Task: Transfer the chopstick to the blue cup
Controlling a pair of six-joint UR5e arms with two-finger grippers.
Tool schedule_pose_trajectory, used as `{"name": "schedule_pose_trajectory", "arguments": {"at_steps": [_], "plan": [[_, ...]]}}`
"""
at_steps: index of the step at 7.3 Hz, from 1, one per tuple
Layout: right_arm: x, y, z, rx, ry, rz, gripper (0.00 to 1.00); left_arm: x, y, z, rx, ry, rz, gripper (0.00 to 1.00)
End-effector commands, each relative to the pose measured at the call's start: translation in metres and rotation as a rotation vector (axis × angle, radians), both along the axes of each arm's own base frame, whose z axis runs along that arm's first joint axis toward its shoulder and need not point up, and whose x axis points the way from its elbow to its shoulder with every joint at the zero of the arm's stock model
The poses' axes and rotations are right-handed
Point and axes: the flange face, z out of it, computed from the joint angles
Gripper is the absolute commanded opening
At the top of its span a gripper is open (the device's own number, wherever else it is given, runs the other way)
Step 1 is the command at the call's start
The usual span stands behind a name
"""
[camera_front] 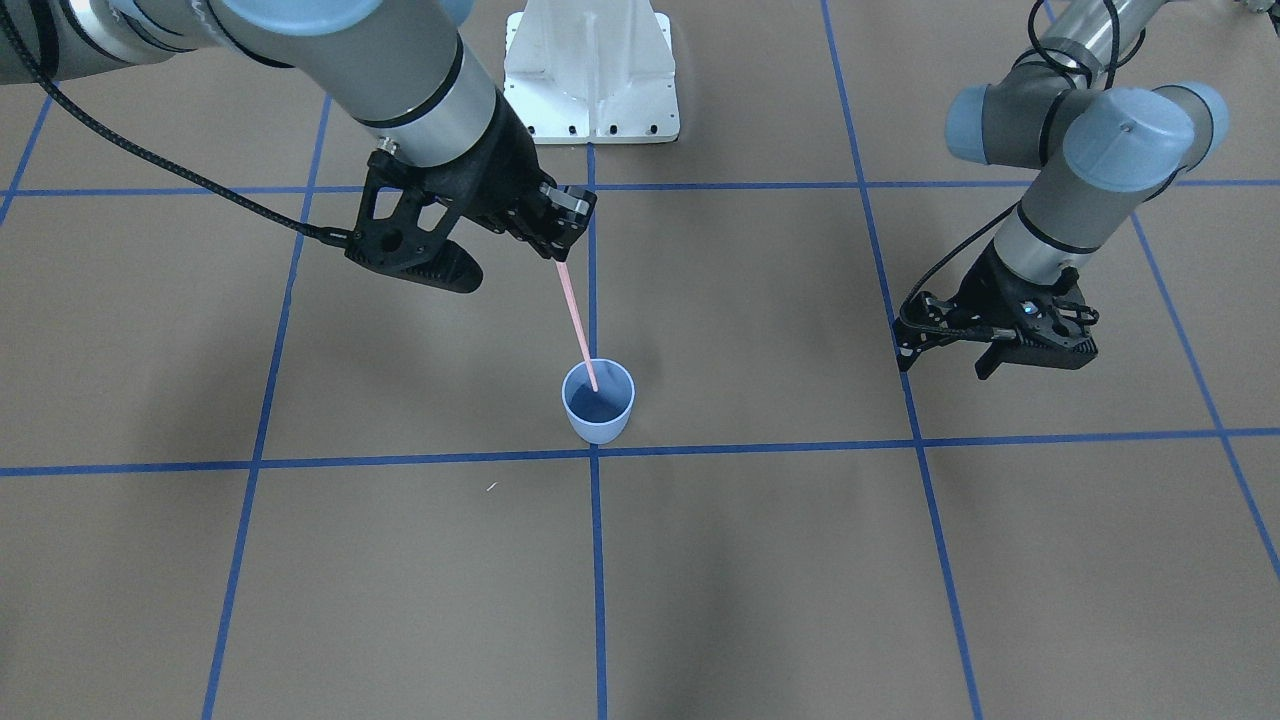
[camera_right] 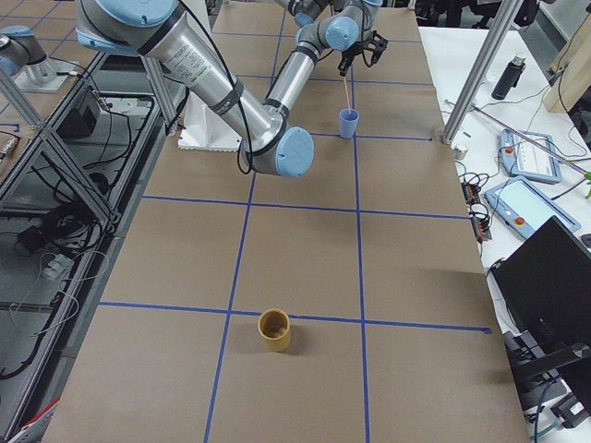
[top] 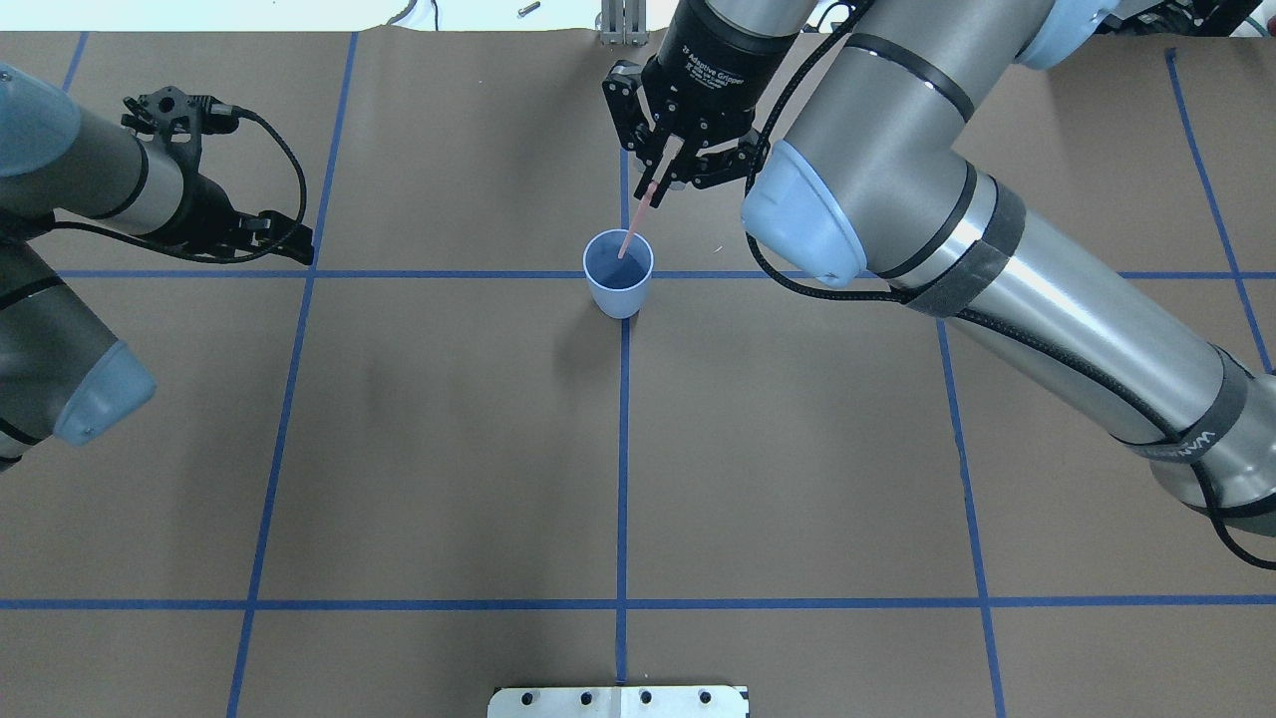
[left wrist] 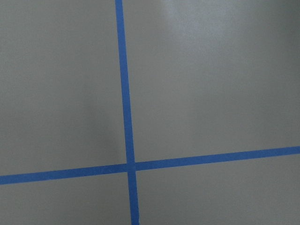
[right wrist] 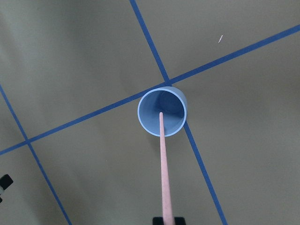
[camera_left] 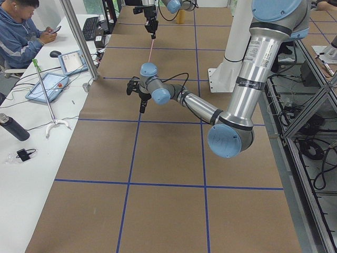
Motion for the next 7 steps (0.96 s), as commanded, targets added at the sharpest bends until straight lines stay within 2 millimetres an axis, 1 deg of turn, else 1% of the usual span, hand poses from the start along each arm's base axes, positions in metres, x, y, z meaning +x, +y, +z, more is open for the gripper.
{"name": "schedule_pose_trajectory", "arguments": {"at_steps": [1,2,3,4,5,6,7], "plan": [[-0.011,0.000,0.005,-0.008,0.011,-0.011,0.00,0.000,0.000,0.000,-0.001,0.001,-0.001,0.98],[-0.014,-0.002,0.006,-0.012,0.017,-0.010,0.00,0.000,0.000,-0.001,0.001,0.002,-0.001,0.98],[-0.017,-0.005,0.010,-0.018,0.024,-0.011,0.23,0.000,0.000,-0.001,0.001,0.002,-0.001,0.98],[-0.023,-0.013,0.010,-0.002,0.014,-0.012,0.36,0.000,0.001,-0.002,0.002,0.003,-0.001,0.98],[-0.030,-0.020,0.011,0.009,-0.004,-0.006,0.41,-0.002,0.001,0.000,-0.001,0.001,-0.003,0.98],[-0.033,-0.025,0.006,0.007,-0.003,-0.004,0.46,-0.003,0.002,0.003,-0.004,-0.002,-0.003,0.98],[-0.032,-0.025,0.003,0.010,-0.006,-0.004,0.46,-0.003,0.002,0.003,-0.002,-0.002,-0.001,0.98]]}}
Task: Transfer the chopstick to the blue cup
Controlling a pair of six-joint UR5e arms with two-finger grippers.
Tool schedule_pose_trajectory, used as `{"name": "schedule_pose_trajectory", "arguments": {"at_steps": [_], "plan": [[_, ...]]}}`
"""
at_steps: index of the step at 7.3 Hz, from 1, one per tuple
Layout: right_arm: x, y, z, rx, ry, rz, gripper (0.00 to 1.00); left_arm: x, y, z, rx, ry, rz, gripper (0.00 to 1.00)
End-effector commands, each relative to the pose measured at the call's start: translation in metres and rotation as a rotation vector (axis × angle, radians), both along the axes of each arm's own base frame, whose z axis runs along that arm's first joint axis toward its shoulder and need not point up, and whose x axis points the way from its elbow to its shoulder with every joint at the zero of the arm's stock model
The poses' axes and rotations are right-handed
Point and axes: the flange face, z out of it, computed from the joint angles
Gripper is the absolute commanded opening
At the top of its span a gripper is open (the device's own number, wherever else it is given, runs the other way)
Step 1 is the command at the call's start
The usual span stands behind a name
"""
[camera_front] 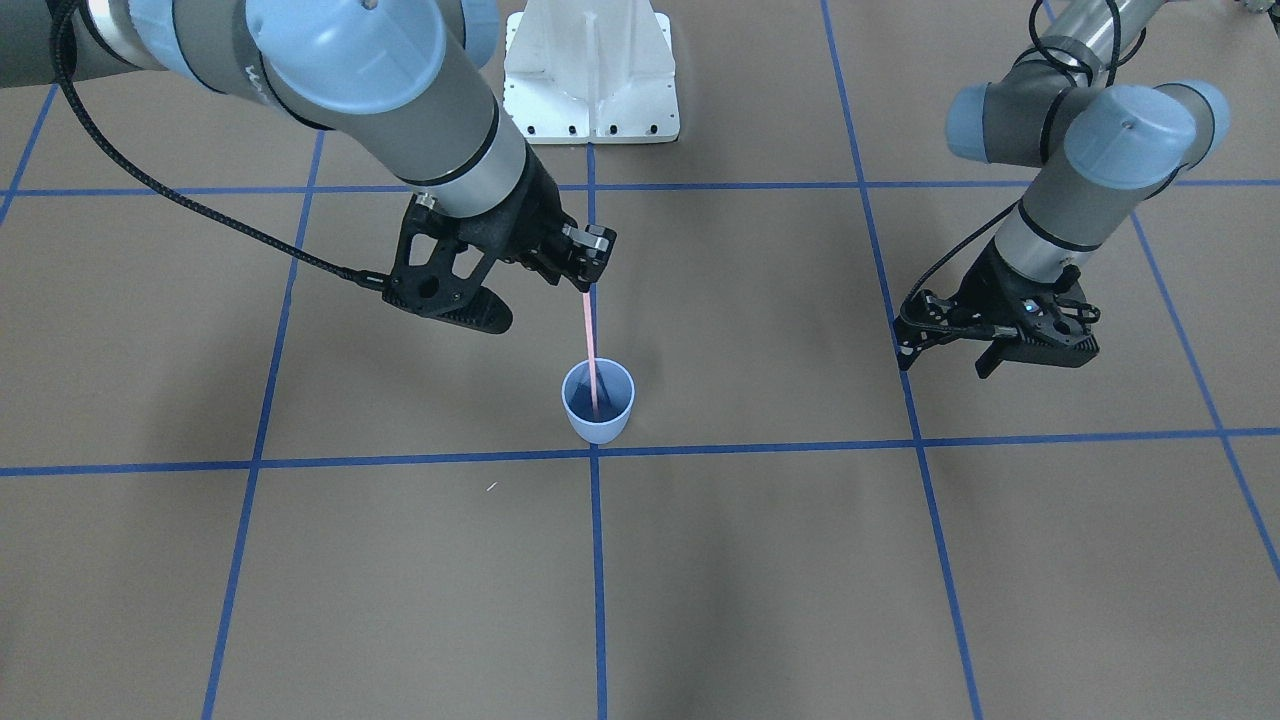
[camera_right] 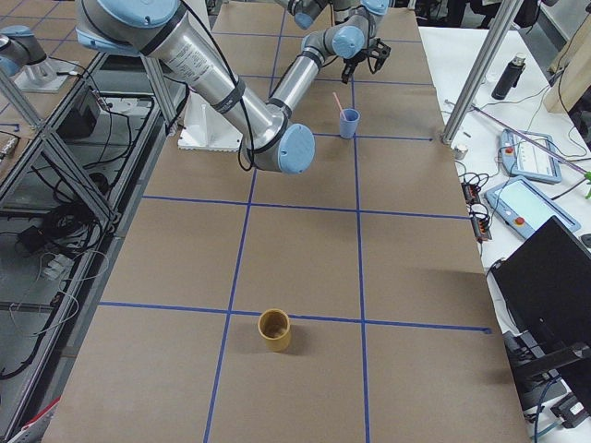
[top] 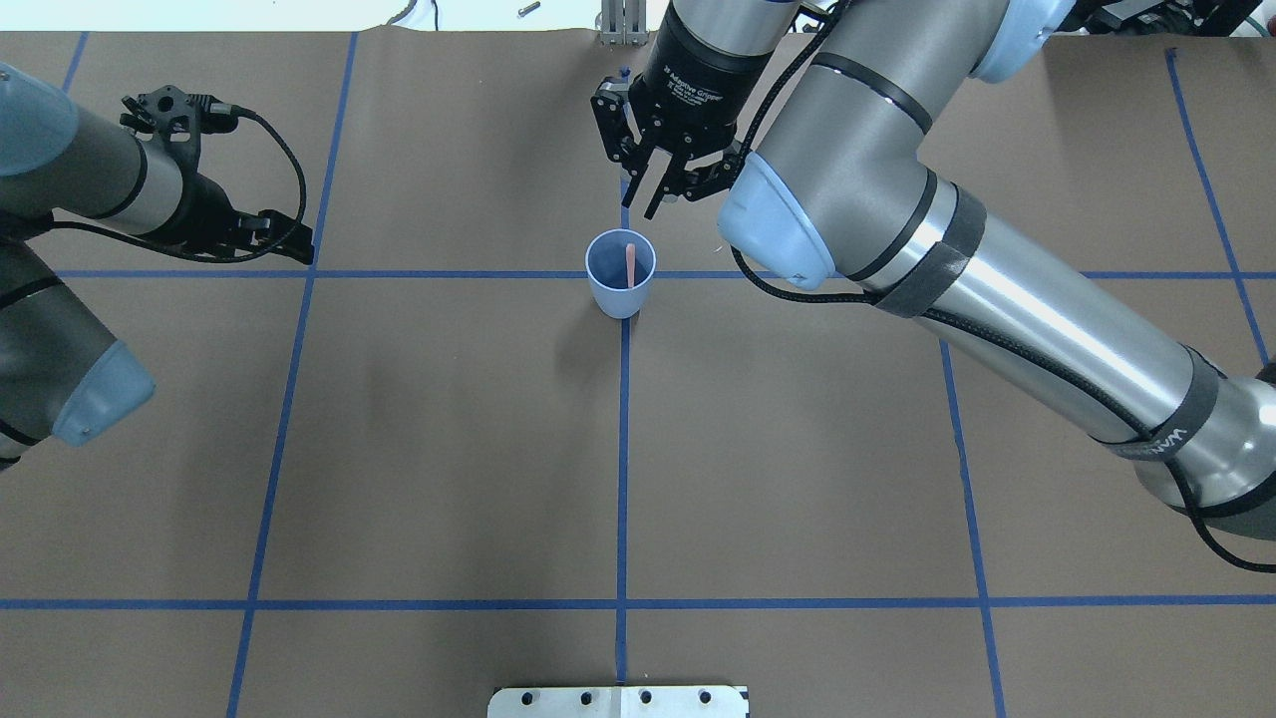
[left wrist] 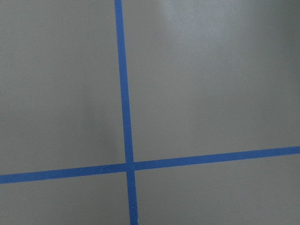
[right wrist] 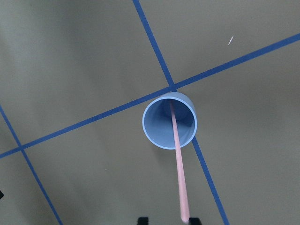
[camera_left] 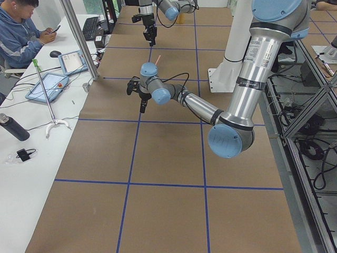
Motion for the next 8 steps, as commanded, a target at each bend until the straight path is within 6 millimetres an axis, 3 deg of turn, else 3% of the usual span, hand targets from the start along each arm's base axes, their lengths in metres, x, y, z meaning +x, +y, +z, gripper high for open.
{"name": "schedule_pose_trajectory", "arguments": {"at_steps": [1,3,4,5,6,8], "plan": [[0.005,-0.008,-0.004,0.011,-0.006,0.008,0.46,0.000,0.000,0.002,0.002,-0.003,0.003,0.98],[0.043,-0.037,0.021,0.038,0.010,0.046,0.48,-0.002,-0.001,0.002,0.004,-0.004,0.002,0.98],[0.075,-0.057,0.066,0.092,0.039,0.045,0.48,-0.003,-0.001,0.002,0.004,-0.004,0.000,0.98],[0.120,-0.080,0.135,0.200,0.063,0.025,0.48,-0.002,-0.001,0.002,0.002,-0.003,0.000,0.98],[0.165,-0.091,0.202,0.287,0.086,0.008,0.47,-0.003,-0.001,0.002,0.002,-0.003,-0.002,0.98],[0.261,-0.091,0.318,0.383,0.144,-0.031,0.47,-0.018,-0.003,0.013,-0.010,-0.012,-0.014,0.98]]}}
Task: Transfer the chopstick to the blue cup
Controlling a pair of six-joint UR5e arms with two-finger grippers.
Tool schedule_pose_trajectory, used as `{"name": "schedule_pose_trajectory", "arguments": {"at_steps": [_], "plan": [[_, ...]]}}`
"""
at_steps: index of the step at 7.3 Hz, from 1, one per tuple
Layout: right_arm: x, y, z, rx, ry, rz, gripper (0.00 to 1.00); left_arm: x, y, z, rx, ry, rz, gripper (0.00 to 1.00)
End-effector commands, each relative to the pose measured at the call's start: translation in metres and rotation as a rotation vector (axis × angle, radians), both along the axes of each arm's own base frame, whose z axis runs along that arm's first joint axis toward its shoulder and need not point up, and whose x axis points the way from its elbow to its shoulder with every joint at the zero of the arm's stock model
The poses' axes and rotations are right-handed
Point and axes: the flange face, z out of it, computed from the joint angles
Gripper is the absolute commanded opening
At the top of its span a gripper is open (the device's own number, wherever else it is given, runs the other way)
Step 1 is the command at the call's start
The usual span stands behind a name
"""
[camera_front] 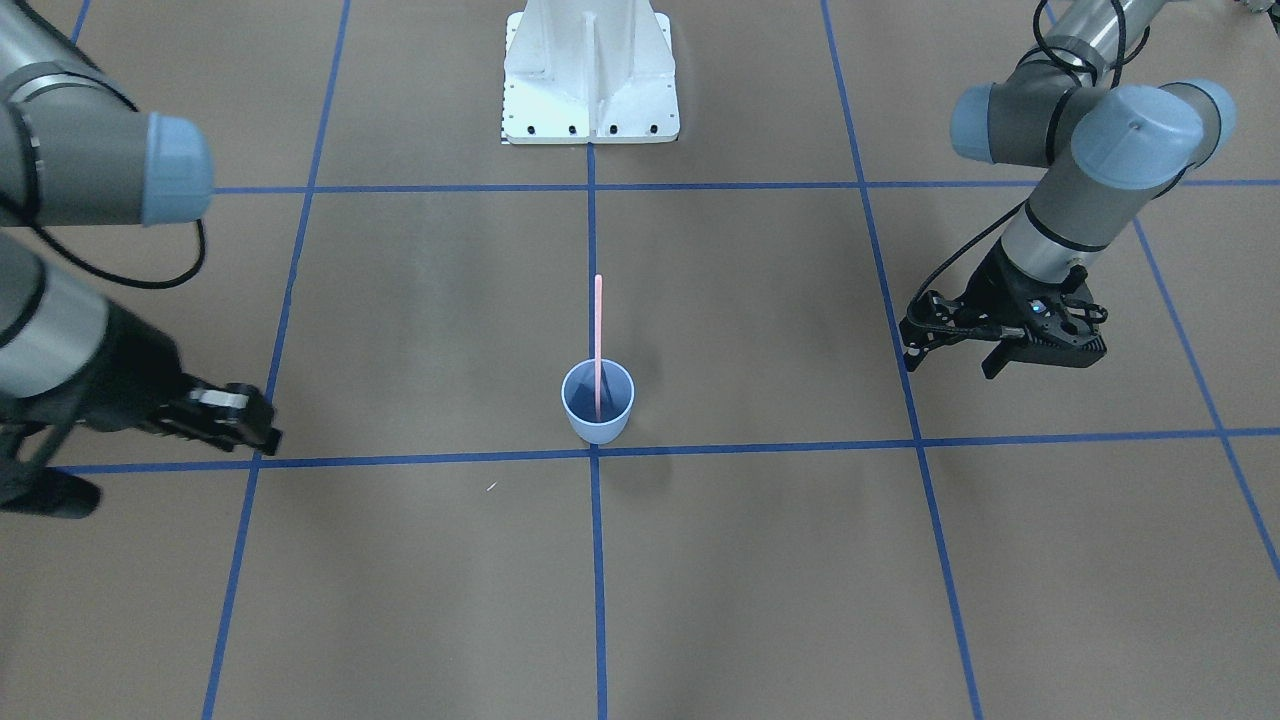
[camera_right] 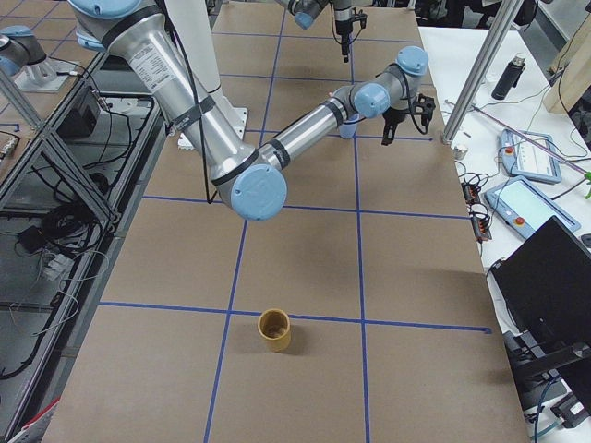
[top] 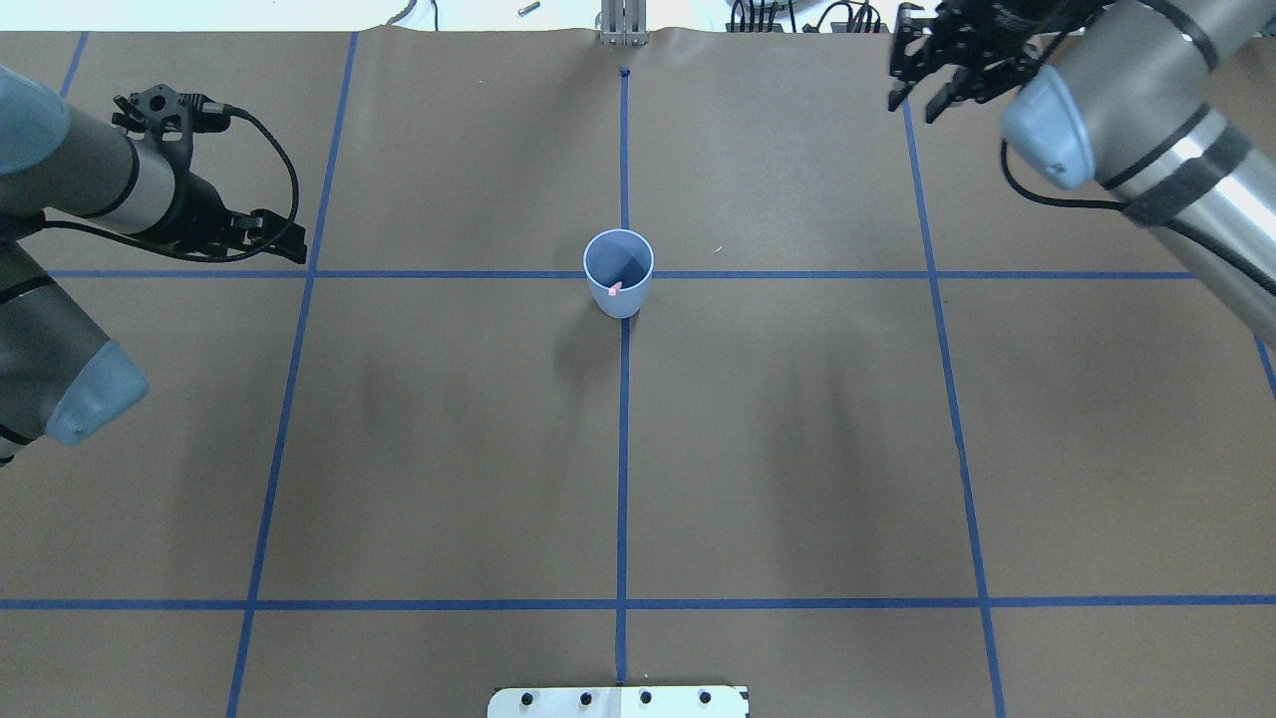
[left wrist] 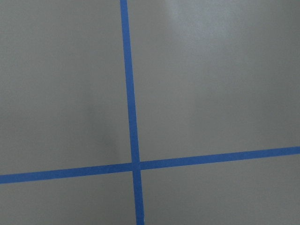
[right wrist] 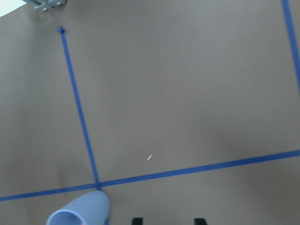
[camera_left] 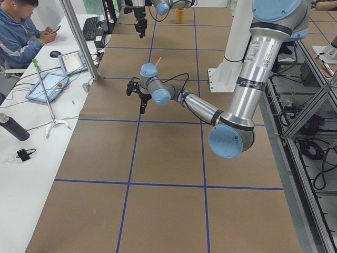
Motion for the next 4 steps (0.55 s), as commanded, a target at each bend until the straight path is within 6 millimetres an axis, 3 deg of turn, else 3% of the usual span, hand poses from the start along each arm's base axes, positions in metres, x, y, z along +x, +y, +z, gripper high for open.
{"name": "schedule_pose_trajectory", "arguments": {"at_steps": [1,2,3,4], "plan": [[0.101,0.019,0.135,0.101,0.082,-0.069,0.47,-0.038,-0.002,0.032,0.020,-0.046,0.004,0.98],[0.144,0.044,0.200,0.151,0.113,-0.133,0.48,-0.077,-0.003,0.055,0.053,-0.070,0.040,0.98],[0.194,0.070,0.241,0.182,0.124,-0.133,0.58,-0.119,0.001,0.083,0.053,-0.063,0.083,0.98],[0.217,0.119,0.260,0.171,0.132,-0.114,1.00,-0.160,0.005,0.102,0.066,-0.048,0.111,0.98]]}}
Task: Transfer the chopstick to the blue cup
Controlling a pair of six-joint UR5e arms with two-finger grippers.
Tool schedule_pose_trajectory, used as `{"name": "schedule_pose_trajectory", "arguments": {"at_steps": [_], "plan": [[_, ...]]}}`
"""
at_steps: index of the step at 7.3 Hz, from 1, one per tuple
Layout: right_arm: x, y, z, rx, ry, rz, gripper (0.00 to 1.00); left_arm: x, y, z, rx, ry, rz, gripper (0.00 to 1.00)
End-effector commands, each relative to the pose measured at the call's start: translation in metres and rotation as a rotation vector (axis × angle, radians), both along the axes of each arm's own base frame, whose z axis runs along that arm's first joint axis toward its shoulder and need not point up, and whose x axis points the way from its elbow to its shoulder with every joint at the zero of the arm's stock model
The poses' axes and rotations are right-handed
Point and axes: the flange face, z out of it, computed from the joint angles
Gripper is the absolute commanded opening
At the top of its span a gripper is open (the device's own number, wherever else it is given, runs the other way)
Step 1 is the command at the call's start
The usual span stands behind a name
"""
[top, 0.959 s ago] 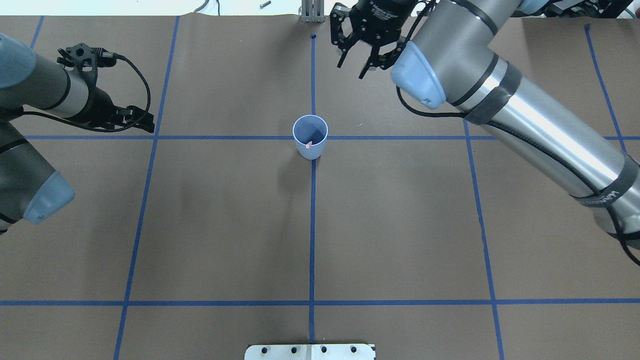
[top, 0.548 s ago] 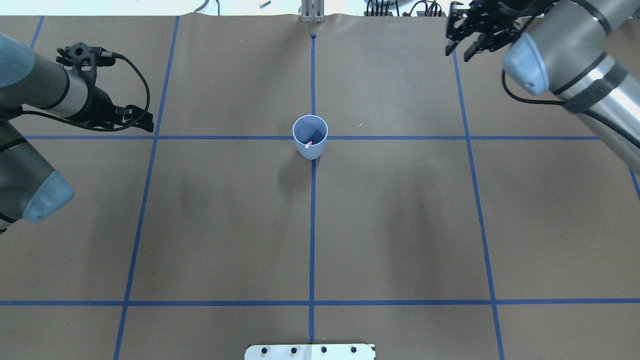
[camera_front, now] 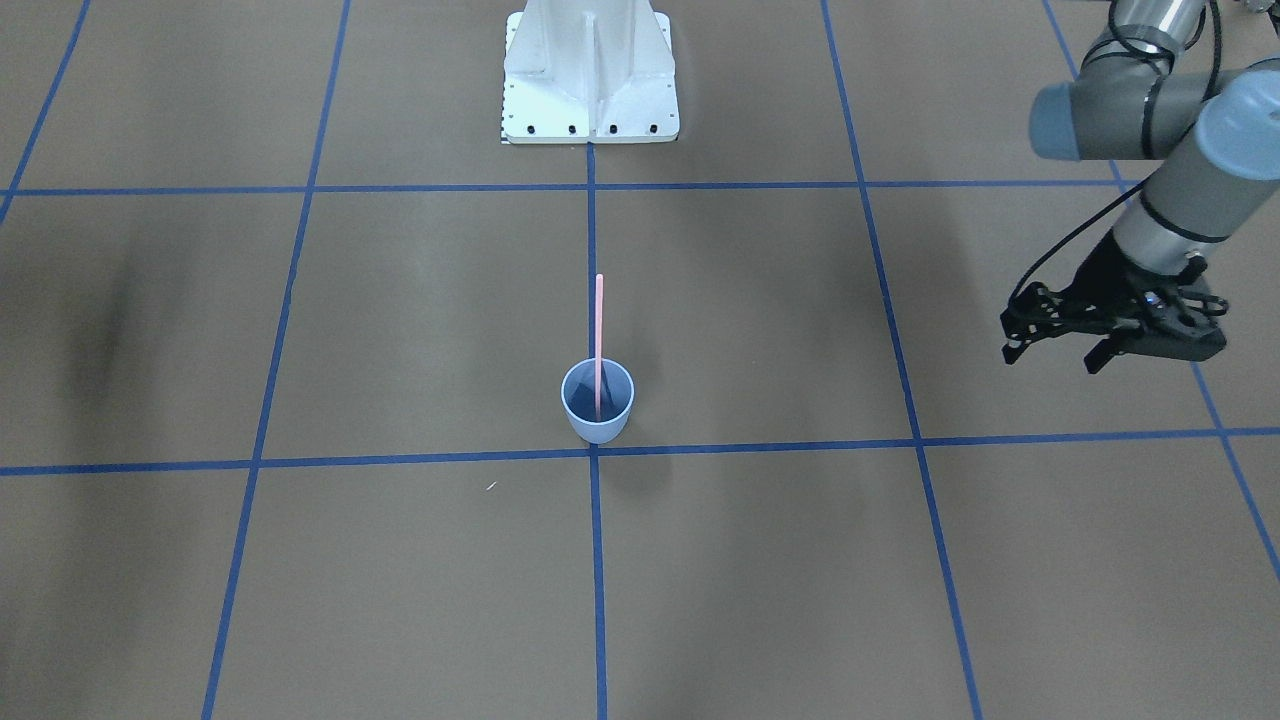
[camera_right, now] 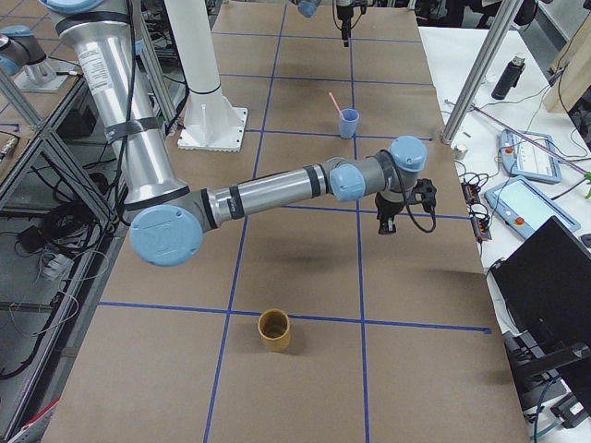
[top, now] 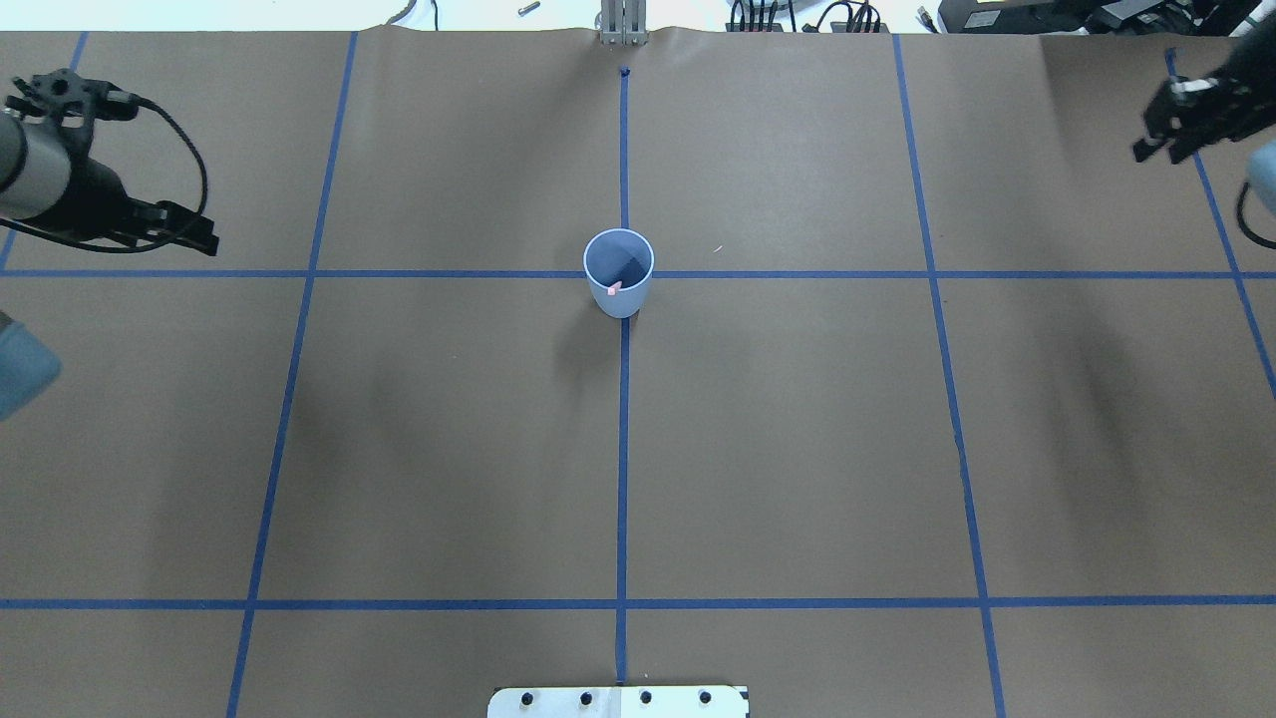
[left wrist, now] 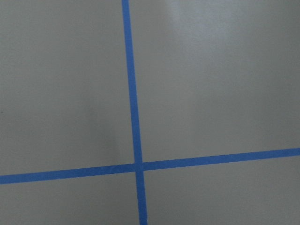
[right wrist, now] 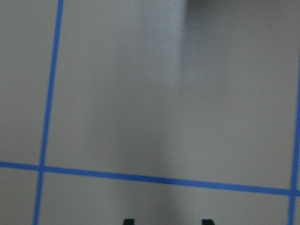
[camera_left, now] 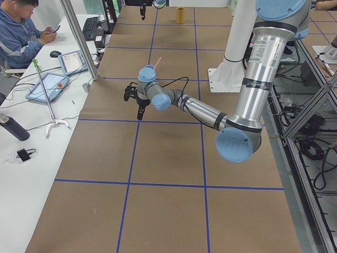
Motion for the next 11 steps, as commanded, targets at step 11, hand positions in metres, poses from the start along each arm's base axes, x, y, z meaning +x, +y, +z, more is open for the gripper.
{"name": "schedule_pose_trajectory", "arguments": {"at_steps": [11], "plan": [[0.044,0.110,0.073,0.226,0.120,-0.067,1.00,-0.134,0.023,0.077,-0.085,-0.088,0.087,0.98]]}}
